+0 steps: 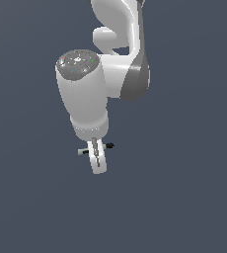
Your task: Pick up the object and move it to a goal position.
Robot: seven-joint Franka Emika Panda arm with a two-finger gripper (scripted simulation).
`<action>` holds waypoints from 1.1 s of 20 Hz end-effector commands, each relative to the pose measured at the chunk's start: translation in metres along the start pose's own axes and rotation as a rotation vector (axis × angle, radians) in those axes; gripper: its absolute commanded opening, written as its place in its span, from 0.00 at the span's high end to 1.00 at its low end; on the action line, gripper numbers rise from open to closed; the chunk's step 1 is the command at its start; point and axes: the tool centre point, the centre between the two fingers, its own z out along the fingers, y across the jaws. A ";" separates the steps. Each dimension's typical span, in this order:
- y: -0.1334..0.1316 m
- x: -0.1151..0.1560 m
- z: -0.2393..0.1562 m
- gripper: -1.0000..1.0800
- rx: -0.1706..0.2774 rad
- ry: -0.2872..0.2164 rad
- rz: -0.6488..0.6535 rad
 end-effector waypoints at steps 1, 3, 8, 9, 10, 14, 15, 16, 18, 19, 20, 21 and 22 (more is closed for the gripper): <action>-0.004 0.006 -0.026 1.00 -0.001 0.000 0.000; -0.007 0.010 -0.044 1.00 -0.001 0.000 0.000; -0.014 0.019 -0.081 1.00 -0.001 0.000 -0.001; -0.015 0.020 -0.086 1.00 -0.001 0.000 -0.001; -0.016 0.021 -0.091 1.00 -0.001 0.000 -0.002; -0.019 0.025 -0.106 1.00 -0.001 0.000 -0.002; -0.020 0.025 -0.109 1.00 0.000 -0.001 -0.002; -0.020 0.026 -0.111 1.00 0.000 -0.001 -0.002; -0.021 0.027 -0.115 1.00 0.000 -0.001 -0.002; -0.022 0.028 -0.117 1.00 0.000 -0.001 -0.002; -0.022 0.028 -0.118 1.00 0.000 -0.001 -0.002; -0.023 0.028 -0.119 1.00 0.000 -0.001 -0.002; -0.023 0.028 -0.120 1.00 0.000 -0.001 -0.002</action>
